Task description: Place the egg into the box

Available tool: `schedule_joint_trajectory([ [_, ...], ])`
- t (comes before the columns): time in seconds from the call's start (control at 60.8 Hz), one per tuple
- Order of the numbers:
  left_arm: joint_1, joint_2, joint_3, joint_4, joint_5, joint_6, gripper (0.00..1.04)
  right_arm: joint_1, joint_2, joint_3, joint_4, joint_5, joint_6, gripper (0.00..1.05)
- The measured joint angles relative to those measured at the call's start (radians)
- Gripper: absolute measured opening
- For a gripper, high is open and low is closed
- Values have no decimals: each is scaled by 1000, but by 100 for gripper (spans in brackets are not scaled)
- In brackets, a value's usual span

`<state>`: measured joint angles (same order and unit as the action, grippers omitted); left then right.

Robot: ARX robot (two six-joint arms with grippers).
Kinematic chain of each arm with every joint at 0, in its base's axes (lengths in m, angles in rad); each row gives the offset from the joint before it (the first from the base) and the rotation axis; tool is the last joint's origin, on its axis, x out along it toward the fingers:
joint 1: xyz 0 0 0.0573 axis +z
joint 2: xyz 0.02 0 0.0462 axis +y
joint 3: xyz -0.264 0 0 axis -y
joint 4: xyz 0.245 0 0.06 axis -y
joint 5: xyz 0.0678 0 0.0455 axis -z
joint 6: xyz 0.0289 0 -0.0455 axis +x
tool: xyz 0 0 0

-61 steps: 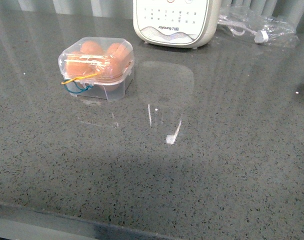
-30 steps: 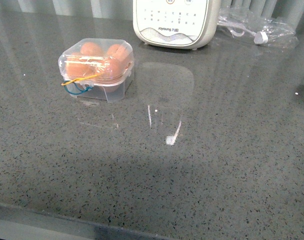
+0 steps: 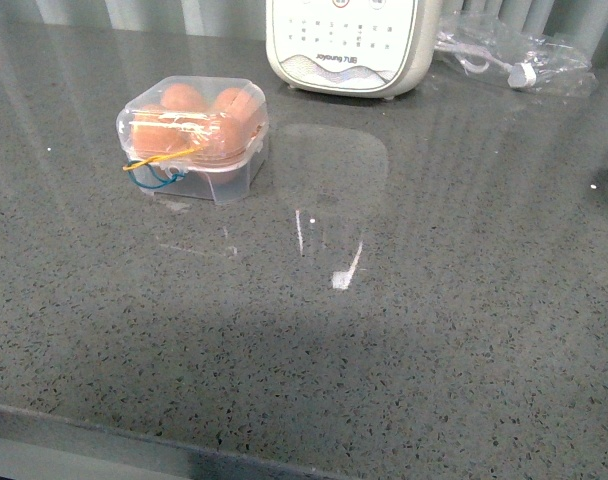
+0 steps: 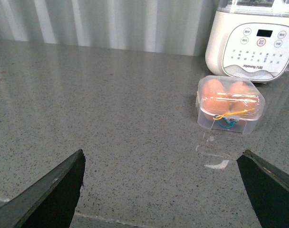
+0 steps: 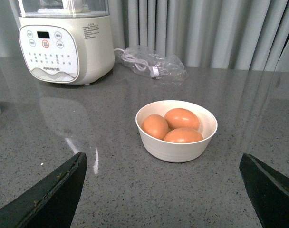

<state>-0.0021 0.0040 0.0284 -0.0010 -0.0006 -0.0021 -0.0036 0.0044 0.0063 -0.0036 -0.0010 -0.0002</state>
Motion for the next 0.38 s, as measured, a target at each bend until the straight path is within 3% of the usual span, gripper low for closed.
schedule_joint_trajectory([
  [0.379, 0, 0, 0, 0, 0, 0, 98, 0, 0, 0, 0, 0, 0, 97],
])
